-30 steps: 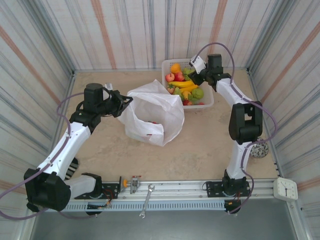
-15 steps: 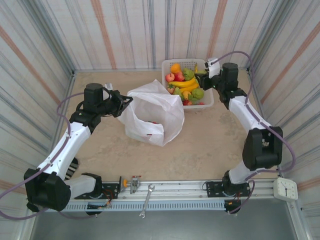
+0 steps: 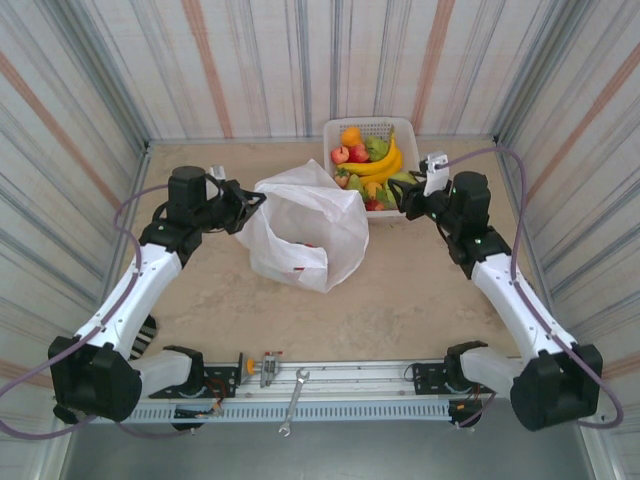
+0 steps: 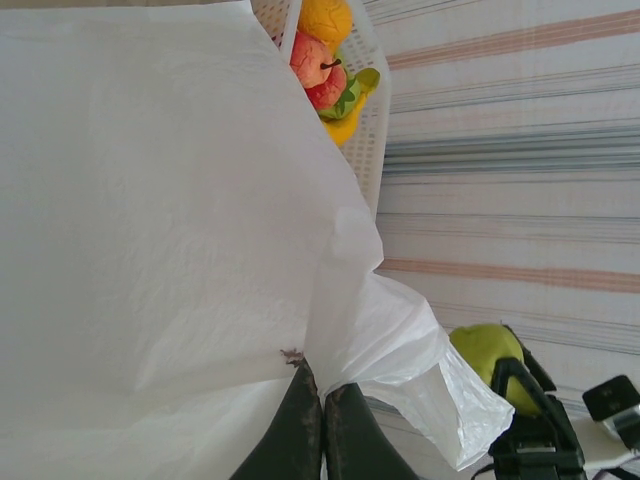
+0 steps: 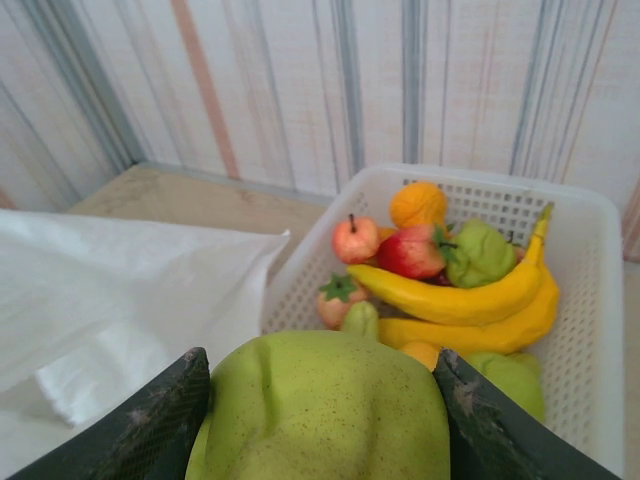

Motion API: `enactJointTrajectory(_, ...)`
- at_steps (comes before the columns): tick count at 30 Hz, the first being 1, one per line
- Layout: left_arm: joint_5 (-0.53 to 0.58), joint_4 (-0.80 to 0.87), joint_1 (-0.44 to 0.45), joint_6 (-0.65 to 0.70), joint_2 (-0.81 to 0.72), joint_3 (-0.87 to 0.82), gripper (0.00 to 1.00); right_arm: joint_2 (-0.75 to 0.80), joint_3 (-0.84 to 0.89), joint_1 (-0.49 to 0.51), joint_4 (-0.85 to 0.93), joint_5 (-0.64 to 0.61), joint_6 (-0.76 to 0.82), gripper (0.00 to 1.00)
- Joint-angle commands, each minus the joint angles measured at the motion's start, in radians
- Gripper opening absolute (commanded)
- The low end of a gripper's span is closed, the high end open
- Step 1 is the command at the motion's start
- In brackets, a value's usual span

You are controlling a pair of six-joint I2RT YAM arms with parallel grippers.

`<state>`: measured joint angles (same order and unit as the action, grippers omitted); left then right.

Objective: Place the fake fruits into the plastic bag and tie a complex knot

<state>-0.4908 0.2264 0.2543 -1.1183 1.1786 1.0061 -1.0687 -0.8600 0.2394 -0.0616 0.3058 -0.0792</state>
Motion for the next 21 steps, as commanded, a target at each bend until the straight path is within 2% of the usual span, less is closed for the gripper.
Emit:
enactJointTrajectory(1,-0.021,-0.031,-0.004,0.013,0.005,0.007,0.0,0.087,0.029,0.044,0.082,-0.041,-0.038,0.57)
enactJointTrajectory(6,-0.016,-0.029,-0.004,0.017,0.001,0.008,0.0,0.203,0.059,0.132,0.175,-0.073,-0.048,0.56)
enactJointTrajectory(11,-0.016,-0.027,-0.004,0.021,0.005,0.01,0.0,0.261,0.093,0.231,0.194,-0.084,-0.099,0.56)
enactJointTrajectory(21,-0.015,-0.029,-0.005,0.018,0.0,0.006,0.0,0.179,0.146,0.414,0.083,-0.159,-0.149,0.56)
